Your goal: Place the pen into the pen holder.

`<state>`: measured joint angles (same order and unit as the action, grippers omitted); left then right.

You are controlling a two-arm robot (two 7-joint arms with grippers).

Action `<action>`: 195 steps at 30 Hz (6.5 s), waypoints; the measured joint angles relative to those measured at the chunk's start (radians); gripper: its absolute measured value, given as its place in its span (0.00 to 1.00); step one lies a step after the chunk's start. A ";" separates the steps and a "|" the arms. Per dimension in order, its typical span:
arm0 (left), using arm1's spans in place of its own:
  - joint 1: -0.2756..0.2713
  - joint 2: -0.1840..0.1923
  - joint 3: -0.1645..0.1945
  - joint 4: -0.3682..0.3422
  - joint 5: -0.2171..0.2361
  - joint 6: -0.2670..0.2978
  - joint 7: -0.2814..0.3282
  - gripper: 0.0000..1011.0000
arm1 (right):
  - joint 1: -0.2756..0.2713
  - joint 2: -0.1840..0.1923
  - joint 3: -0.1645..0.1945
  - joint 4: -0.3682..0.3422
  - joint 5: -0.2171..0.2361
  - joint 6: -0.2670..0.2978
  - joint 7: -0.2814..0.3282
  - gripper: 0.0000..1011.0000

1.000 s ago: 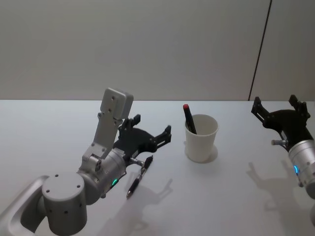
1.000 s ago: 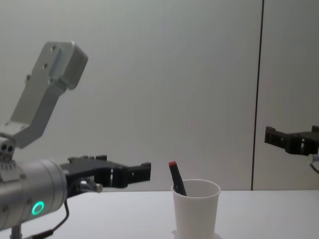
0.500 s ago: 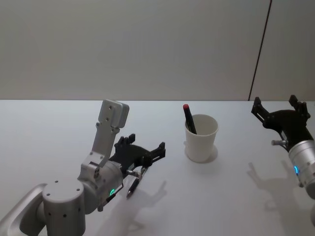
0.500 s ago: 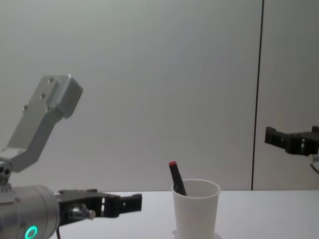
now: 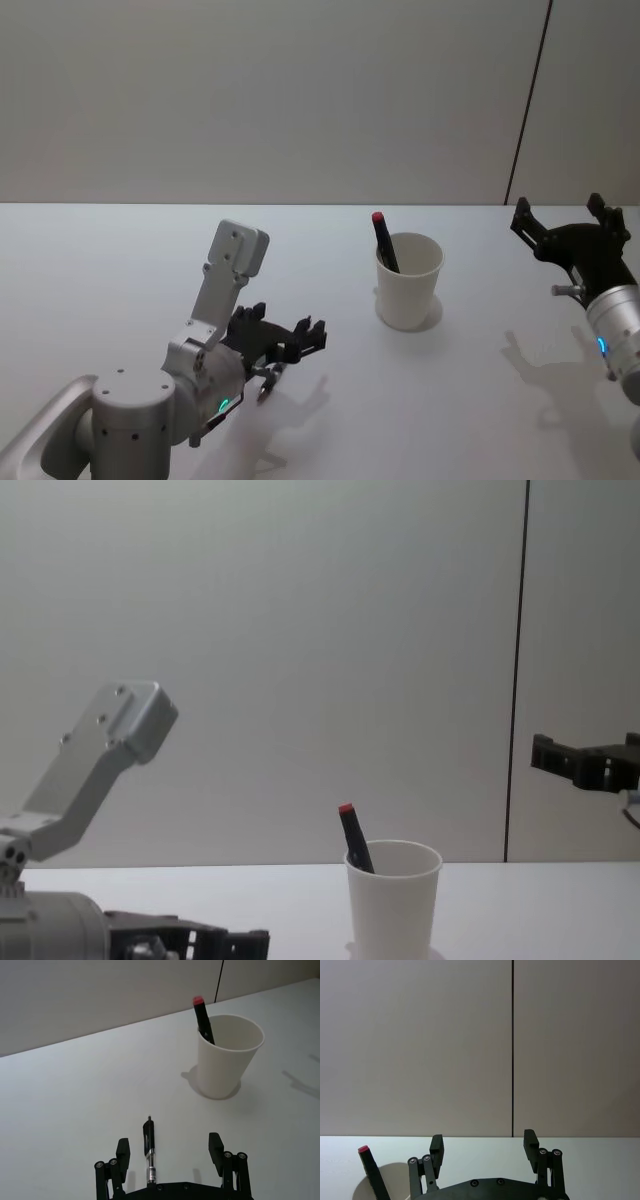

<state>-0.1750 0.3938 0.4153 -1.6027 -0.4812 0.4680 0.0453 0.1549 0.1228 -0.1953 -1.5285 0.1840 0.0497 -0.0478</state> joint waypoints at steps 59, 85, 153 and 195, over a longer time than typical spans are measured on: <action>-0.022 -0.024 -0.001 0.138 0.087 0.112 -0.065 0.80 | 0.000 0.000 0.000 0.000 0.000 0.000 0.000 0.99; -0.023 -0.030 -0.008 0.156 0.115 0.130 -0.052 0.12 | 0.000 0.000 0.000 0.000 0.000 0.000 0.000 0.99; 0.019 -0.030 -0.030 0.046 0.393 -0.592 -0.003 0.12 | 0.000 0.000 0.000 0.000 0.000 0.000 0.000 0.99; -0.171 -0.126 -0.027 0.252 0.431 -0.894 -0.394 0.12 | 0.000 0.000 0.000 0.000 0.000 0.000 0.000 0.99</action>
<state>-0.3459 0.2676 0.3887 -1.3506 -0.0504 -0.4262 -0.3490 0.1549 0.1228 -0.1953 -1.5284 0.1839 0.0497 -0.0477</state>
